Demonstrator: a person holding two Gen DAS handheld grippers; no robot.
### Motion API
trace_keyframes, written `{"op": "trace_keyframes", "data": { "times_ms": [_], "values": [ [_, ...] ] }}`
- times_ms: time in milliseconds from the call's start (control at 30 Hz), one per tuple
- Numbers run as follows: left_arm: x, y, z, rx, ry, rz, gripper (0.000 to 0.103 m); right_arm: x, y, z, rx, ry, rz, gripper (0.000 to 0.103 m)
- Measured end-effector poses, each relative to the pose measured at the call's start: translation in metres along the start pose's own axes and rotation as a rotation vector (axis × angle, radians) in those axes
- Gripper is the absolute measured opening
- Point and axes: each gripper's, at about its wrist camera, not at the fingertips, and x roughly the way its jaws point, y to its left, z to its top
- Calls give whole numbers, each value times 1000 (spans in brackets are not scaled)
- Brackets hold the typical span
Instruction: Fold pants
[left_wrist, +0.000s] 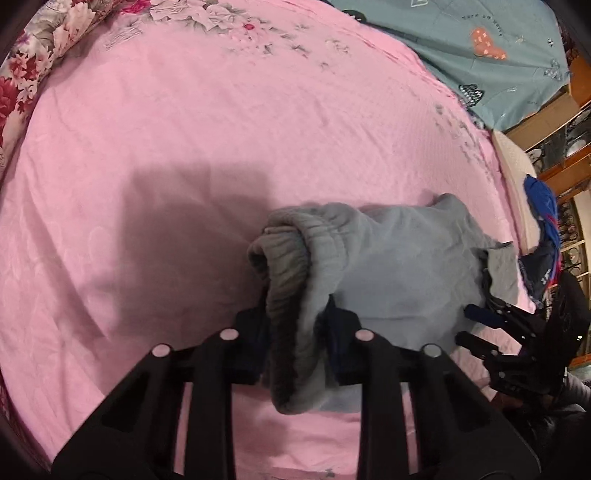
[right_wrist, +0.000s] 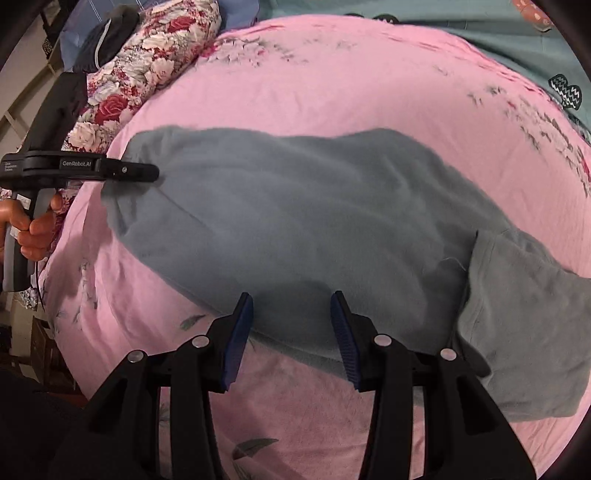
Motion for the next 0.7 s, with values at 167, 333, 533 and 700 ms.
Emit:
{"op": "trace_keyframes", "data": {
  "times_ms": [167,333,533,700],
  "values": [
    [-25,-28,-5,61,-84,-9,23,-10,1,3,-23,-38,-38,45],
    [-46,-57,-9,41,-133,-100,23,-30,-19,4,21,-102,-51,45],
    [-44,-143,-11,120,-130,-212,23,-69,-78,-8,202,-201,-107,45],
    [-25,-229,-10,177,-96,-334,23,-90,-141,-36,329,-212,-162,45]
  ]
}}
